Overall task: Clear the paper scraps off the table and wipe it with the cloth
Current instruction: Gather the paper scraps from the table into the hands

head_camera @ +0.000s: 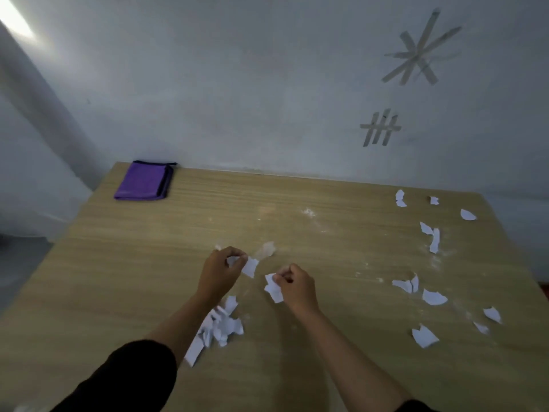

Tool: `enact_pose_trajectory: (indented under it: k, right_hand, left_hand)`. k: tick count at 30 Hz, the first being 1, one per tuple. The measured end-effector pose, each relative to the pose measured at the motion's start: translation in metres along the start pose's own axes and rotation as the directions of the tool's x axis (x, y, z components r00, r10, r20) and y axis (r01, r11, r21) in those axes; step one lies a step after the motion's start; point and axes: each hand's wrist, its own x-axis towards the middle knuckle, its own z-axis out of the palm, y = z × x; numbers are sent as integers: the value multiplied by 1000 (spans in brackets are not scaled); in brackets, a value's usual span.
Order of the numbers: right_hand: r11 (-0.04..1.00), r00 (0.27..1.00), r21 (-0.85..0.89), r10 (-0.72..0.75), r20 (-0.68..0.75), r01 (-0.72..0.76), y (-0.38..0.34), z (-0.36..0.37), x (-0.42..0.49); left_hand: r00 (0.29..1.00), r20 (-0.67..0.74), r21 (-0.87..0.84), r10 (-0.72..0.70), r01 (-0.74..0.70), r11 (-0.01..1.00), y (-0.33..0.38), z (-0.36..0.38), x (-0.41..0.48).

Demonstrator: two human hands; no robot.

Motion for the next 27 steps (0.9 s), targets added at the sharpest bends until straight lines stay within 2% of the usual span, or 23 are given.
enact_pose_trajectory:
  k: [6, 13, 16, 18, 21, 24, 27]
  right_hand:
    - [999, 993, -50, 0, 122, 6, -10, 41, -25]
    - [983, 987, -184, 3, 163, 27, -16, 62, -39]
    - [971, 994, -237, -15, 109, 41, -7, 63, -42]
    - [950, 995, -306, -28, 92, 55, -2, 58, -47]
    - [928, 997, -366, -58, 45, 70, 5, 45, -55]
    - [914, 990, -393, -127, -54, 96, 13, 28, -66]
    - [888, 977, -449, -176, -124, 103, 24, 5, -75]
  left_hand:
    - [995, 2, -40, -103, 103, 994, -40, -44, -28]
    - [983, 127, 115, -135, 120, 986, -75, -50, -41]
    - [983, 137, 166, -123, 100, 981, -77, -48, -42]
    - [989, 120, 228, -88, 59, 972, -74, -42, -41]
    - [995, 89, 275, 38, -61, 960, -63, -28, -40]
    - [980, 111, 238, 167, -189, 953, -41, -9, -39]
    - [939, 193, 172, 285, -319, 932, -15, 17, -42]
